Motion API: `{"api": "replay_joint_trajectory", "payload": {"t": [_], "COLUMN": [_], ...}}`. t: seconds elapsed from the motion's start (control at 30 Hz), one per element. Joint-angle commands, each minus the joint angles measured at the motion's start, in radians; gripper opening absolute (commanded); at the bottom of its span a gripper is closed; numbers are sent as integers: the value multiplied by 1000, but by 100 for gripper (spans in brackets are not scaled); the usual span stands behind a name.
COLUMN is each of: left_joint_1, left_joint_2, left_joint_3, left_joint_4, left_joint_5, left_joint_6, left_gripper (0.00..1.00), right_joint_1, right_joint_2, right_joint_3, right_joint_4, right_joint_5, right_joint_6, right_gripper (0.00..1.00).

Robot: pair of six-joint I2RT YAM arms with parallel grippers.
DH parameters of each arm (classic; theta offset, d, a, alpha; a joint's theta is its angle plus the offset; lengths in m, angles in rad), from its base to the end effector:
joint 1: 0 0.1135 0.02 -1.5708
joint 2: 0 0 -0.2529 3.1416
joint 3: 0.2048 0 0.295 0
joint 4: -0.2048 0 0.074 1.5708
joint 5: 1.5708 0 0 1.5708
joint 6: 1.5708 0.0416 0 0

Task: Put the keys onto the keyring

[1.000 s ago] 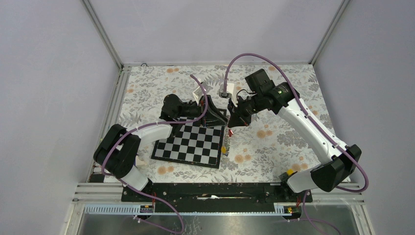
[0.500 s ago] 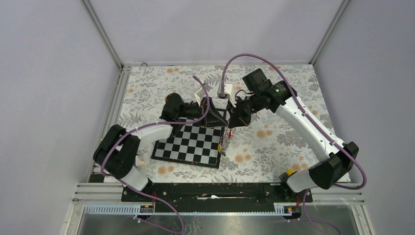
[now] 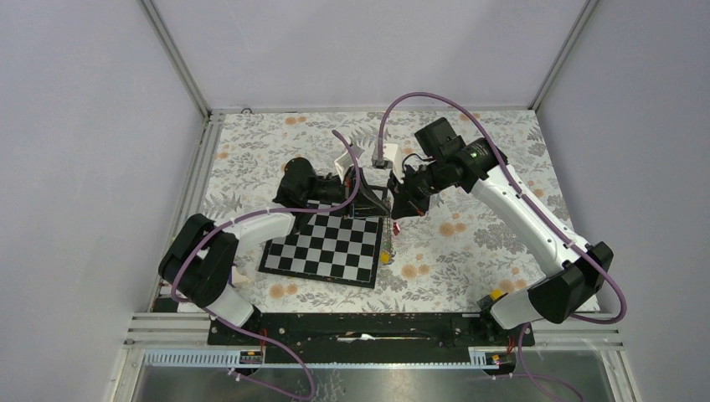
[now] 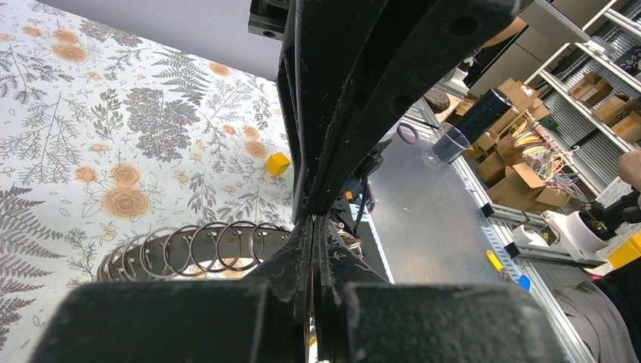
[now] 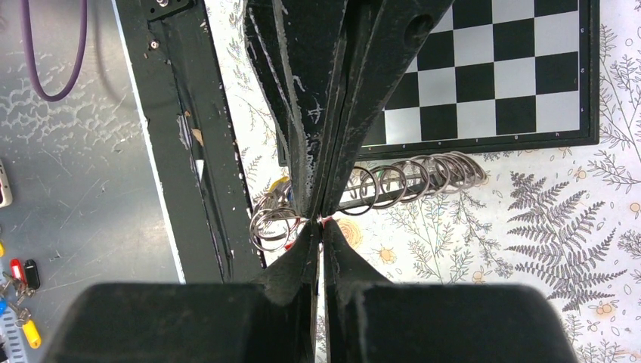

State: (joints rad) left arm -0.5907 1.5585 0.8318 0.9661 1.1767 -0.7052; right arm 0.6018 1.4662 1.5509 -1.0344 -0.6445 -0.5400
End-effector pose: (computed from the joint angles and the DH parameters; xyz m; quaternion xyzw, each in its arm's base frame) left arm 0.2776 -0.2324 0.2406 0.4064 0.5379 -0.6682 0.3148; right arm 0.2651 0.2124 0.3620 -0.5695 0.7076 0.3104 0.2804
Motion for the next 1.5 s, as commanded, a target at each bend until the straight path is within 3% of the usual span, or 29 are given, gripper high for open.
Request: {"api": "replay_joint_trajectory", "payload": {"t": [0.0,0.27,0.57,0.97,1.47], "left_joint_1": [-4,8,13,12,13], "left_joint_2": [-36,-43,-45,-29,-26], "left_joint_3": [29,46,40,39,29], "left_joint_4": [-1,41,149,315,346], "left_joint_5": [18,36,45,31,23], "left_joint_6": [23,-32,-121,-262,-271], "left_gripper": [0,0,0,0,0], "right_joint_1": [9,-7,-58,-69,-69], "right_joint_2": [-14,-42,-84,-122,-105], "right_joint_3": [35,5,-46,-138,-144], "right_joint_4": [48,65,74,103,119], "right_joint_5": [-14,-38,-136,-231,-283], "right_joint_6": [25,31,9,-21,-8], "right_gripper": [0,28,35,30,10]}}
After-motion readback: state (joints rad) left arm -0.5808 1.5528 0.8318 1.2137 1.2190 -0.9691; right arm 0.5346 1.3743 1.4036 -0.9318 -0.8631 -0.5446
